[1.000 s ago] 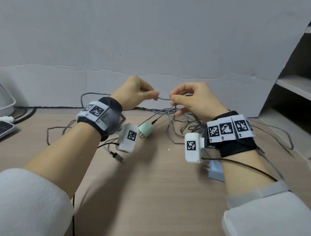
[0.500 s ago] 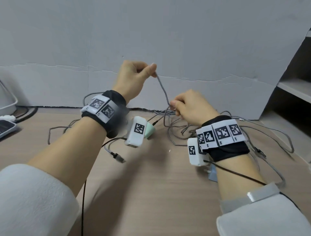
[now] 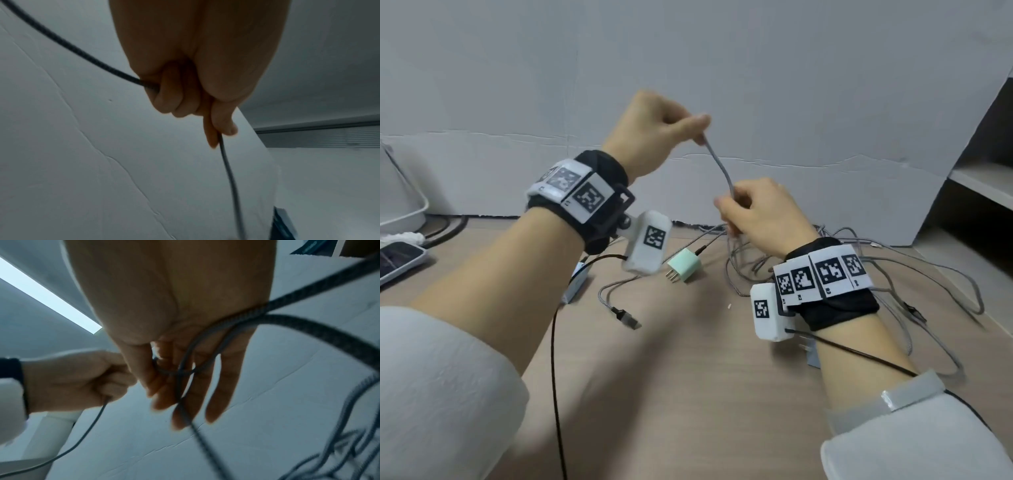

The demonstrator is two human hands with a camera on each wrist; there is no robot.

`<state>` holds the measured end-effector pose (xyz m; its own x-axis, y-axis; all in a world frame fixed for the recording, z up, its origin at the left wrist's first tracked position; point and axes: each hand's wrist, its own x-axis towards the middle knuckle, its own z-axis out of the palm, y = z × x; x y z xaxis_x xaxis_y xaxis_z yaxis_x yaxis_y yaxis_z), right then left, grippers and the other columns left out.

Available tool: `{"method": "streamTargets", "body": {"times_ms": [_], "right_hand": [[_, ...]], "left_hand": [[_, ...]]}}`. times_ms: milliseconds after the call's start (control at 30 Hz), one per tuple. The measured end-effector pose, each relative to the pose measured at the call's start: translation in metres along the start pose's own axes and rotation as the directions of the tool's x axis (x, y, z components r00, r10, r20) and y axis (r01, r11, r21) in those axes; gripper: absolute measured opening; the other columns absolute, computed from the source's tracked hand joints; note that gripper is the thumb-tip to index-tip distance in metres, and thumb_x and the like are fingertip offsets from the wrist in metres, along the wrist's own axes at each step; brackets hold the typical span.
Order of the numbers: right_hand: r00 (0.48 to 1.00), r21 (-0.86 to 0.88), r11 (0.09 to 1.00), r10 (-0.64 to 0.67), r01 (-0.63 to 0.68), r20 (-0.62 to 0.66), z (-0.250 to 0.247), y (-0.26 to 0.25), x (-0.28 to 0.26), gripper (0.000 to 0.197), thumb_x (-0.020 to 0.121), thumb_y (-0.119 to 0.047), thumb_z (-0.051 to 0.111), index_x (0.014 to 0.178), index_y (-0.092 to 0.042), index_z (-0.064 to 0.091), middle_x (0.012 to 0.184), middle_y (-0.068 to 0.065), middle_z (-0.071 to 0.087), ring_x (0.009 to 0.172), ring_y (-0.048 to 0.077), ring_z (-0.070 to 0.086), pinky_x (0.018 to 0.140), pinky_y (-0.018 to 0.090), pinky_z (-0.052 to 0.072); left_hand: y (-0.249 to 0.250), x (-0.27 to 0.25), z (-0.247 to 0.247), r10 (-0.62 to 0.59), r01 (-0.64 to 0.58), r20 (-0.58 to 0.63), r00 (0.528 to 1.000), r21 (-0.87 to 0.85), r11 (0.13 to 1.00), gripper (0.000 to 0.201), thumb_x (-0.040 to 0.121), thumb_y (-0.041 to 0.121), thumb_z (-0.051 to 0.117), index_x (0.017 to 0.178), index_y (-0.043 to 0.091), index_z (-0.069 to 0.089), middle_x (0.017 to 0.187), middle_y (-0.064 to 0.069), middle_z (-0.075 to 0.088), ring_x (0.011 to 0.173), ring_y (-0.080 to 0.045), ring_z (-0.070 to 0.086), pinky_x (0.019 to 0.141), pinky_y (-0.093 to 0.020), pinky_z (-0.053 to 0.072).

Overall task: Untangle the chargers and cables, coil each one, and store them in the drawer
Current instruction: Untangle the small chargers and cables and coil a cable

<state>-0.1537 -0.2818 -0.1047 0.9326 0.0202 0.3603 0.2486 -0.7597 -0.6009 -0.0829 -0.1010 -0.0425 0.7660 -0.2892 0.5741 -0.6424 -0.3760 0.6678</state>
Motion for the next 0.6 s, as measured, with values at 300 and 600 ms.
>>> {"method": "streamTargets", "body": {"times_ms": [300, 600], "right_hand": [[0.955, -0.254, 0.948, 0.238, -0.190, 0.178, -0.020, 0.030, -0.002, 0.035, 0.097, -0.029, 0.060, 0.065, -0.016, 0.062, 0.064, 0.003, 0.069, 0.056, 0.015, 0.058, 0.062, 0.029, 0.044], [0.979, -0.258, 0.947, 0.204, -0.191, 0.027, -0.008, 0.036, 0.007, 0.027, 0.098, -0.026, 0.052, 0.093, -0.008, 0.071, 0.071, 0.016, 0.068, 0.081, 0.038, 0.065, 0.079, 0.047, 0.056]], "left_hand": [[-0.079, -0.006, -0.066, -0.438, 0.397, -0.560, 0.704, -0.201, 0.895, 0.033, 0.097, 0.045, 0.060, 0.077, 0.023, 0.075, 0.119, -0.029, 0.065, 0.064, -0.030, 0.061, 0.067, -0.032, 0.051], [-0.116, -0.006, -0.053, -0.602, 0.719, -0.404, 0.689, 0.274, 0.639, 0.031, 0.093, 0.013, 0.055, 0.121, 0.013, 0.069, 0.131, -0.015, 0.063, 0.117, -0.034, 0.058, 0.102, -0.040, 0.046]]}}
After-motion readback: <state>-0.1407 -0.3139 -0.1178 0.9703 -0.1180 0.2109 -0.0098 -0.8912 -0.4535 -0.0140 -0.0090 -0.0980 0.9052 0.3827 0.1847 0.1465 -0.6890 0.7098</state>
